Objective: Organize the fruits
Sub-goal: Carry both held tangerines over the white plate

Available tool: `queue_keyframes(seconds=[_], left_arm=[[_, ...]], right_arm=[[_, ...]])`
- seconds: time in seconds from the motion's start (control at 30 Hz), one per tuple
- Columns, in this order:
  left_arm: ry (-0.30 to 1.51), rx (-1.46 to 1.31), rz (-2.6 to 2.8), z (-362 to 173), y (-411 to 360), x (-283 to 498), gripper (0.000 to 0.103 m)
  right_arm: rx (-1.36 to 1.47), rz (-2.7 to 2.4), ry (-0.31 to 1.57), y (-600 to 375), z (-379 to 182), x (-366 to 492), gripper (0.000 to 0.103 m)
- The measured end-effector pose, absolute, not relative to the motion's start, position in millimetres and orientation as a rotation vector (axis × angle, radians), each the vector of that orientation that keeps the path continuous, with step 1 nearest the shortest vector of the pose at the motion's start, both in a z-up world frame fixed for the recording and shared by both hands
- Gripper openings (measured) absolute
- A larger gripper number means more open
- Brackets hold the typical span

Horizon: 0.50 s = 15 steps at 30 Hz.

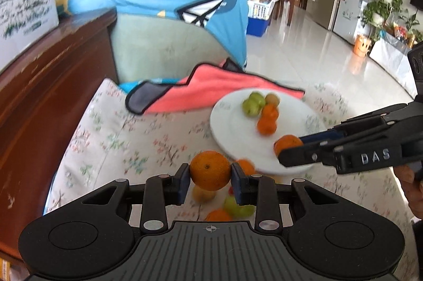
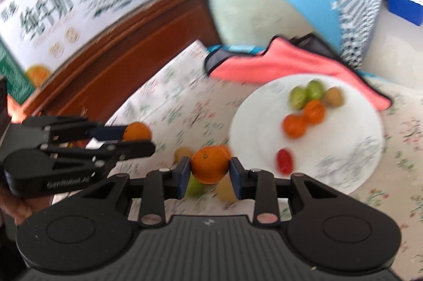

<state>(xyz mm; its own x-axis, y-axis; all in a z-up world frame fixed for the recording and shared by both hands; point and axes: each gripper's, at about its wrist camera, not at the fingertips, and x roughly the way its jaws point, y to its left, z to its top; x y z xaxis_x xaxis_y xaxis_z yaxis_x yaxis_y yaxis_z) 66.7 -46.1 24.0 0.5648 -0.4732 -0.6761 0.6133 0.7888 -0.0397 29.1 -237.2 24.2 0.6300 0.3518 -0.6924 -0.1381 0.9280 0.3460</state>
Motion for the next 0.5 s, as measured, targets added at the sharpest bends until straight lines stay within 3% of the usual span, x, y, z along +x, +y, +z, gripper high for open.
queue_keyframes(seconds=[0.5], left_arm=[[0.735,0.155,-0.636,23,-109,82,0.030]], right_arm=[[0.391,0.046,0.761,-308,43,32,0.032]])
